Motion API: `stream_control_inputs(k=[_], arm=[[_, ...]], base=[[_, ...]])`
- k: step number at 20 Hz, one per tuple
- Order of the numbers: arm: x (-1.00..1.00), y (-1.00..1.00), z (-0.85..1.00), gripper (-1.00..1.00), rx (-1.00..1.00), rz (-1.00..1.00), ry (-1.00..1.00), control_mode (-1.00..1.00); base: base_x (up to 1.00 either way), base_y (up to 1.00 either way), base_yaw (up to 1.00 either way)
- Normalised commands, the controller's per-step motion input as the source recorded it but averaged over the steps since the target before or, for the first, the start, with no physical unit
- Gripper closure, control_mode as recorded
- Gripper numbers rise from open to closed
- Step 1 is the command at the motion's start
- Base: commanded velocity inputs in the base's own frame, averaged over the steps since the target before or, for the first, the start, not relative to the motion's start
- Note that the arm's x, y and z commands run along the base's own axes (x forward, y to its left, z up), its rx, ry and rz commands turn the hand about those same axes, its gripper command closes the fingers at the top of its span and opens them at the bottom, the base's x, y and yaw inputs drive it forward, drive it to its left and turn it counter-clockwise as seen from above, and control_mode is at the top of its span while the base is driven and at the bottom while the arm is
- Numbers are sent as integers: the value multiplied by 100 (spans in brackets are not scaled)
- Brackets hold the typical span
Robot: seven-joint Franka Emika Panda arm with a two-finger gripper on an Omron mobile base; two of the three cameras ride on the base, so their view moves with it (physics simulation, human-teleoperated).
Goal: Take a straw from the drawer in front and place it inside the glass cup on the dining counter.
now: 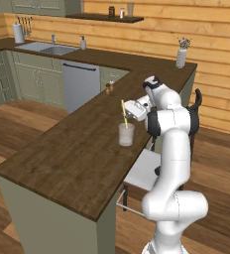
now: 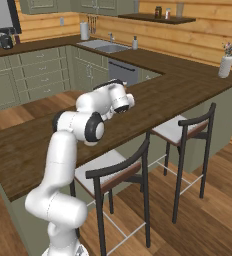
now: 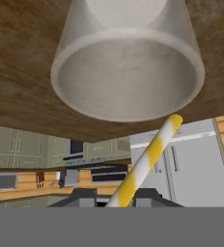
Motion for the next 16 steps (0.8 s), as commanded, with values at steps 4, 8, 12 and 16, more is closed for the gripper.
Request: stream_control_inputs(k=[4,8,12,16], arm=[[0,0,0,100,0,0,0,-100],[0,0,3,100,0,0,0,-100],[0,0,1,100,0,0,0,-100],[0,-4,46,100,0,0,3,-100]], base=[[0,0,0],[0,0,0],[0,0,0],[0,0,0]])
